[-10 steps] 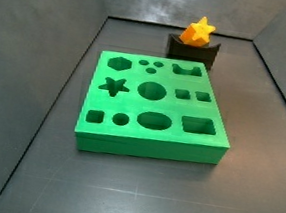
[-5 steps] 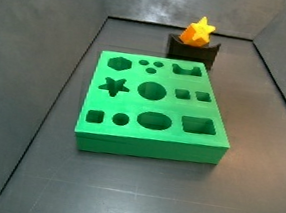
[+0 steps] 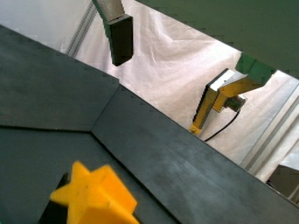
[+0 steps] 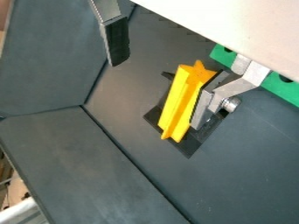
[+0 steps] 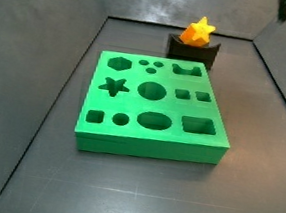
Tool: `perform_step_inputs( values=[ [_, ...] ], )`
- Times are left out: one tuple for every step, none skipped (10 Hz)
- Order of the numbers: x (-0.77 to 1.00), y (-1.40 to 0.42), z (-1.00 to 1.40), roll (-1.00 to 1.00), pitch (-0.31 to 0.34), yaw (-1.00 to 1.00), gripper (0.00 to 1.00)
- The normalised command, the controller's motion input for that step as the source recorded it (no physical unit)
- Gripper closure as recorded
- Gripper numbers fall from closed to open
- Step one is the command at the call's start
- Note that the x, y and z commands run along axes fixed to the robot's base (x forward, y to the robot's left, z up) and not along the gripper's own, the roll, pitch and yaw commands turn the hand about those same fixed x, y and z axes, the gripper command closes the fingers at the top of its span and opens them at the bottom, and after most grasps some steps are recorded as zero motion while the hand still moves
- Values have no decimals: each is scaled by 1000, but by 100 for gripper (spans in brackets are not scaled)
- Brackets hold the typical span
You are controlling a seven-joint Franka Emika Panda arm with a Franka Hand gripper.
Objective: Pick up the star object. Move up. Place the star object on the fixture. Regrasp the star object. Move to above the board. Insert the star object.
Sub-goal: Regrasp the star object.
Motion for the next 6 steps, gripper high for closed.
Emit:
perform_step_inputs(
  values=[
    [63, 28, -1000, 159, -9, 130, 0],
    [70, 24, -1000, 138, -23, 121, 0],
    [90, 18, -1000, 100, -50, 93, 0],
    [100, 15, -1000, 88, -58, 81, 0],
    [114, 11, -1000, 79, -58, 58, 0],
    [126, 7, -1000, 74, -55, 42, 0]
  ],
)
